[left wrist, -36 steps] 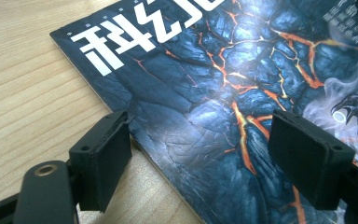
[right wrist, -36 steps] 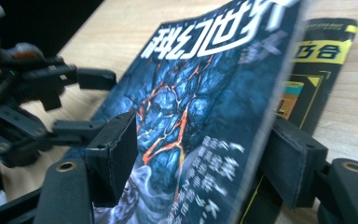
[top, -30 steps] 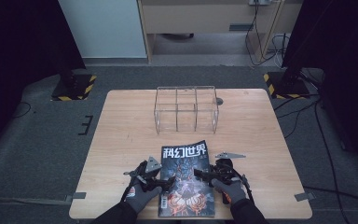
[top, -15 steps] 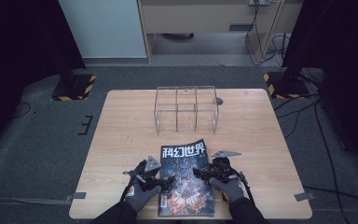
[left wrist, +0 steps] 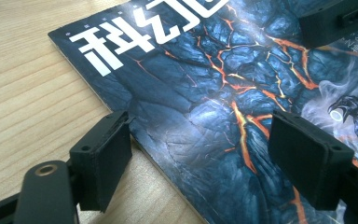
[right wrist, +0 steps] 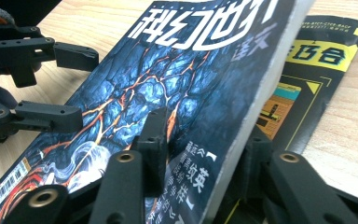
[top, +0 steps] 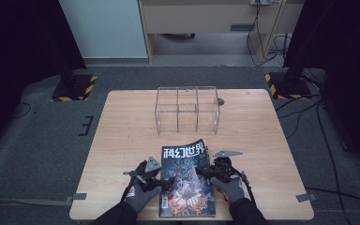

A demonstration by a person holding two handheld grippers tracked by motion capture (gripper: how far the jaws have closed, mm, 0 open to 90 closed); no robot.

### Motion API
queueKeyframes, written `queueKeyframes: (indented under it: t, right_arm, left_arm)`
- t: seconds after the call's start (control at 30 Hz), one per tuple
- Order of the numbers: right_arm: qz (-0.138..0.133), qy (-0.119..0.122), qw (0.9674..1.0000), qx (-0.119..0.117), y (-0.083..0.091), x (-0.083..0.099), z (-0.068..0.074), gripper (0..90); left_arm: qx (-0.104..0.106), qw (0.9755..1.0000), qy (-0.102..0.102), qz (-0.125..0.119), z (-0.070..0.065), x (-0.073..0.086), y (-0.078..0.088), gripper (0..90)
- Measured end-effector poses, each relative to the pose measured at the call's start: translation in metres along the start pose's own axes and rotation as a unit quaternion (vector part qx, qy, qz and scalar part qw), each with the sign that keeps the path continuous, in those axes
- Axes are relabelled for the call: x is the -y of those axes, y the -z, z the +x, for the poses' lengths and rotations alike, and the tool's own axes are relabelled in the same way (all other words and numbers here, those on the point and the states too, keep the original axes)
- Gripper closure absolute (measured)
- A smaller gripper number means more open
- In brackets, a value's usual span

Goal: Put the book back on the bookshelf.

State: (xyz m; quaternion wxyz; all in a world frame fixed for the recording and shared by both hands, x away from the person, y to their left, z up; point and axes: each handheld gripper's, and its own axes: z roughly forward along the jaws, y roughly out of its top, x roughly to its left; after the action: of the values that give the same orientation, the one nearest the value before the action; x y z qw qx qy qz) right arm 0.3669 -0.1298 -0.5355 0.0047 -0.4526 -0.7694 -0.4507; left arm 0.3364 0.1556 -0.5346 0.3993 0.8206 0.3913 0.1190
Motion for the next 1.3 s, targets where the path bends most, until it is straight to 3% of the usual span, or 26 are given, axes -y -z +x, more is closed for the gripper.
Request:
queueKeyframes:
  t: [0.47,1.3]
  right_arm:
    - [-0.021,0.017,0.9996,-0.001,0.008,-0.003,0.007,78.3]
    - [-0.055,0.04,0.9977,0.002,0.023,-0.011,0.023,82.8]
  left_arm:
    - [-0.004,1.0,0.002,-0.001,0.004,0.0,0.001,20.1]
    - [0.001,0.9993,0.024,-0.031,0.009,-0.002,0.009,18.8]
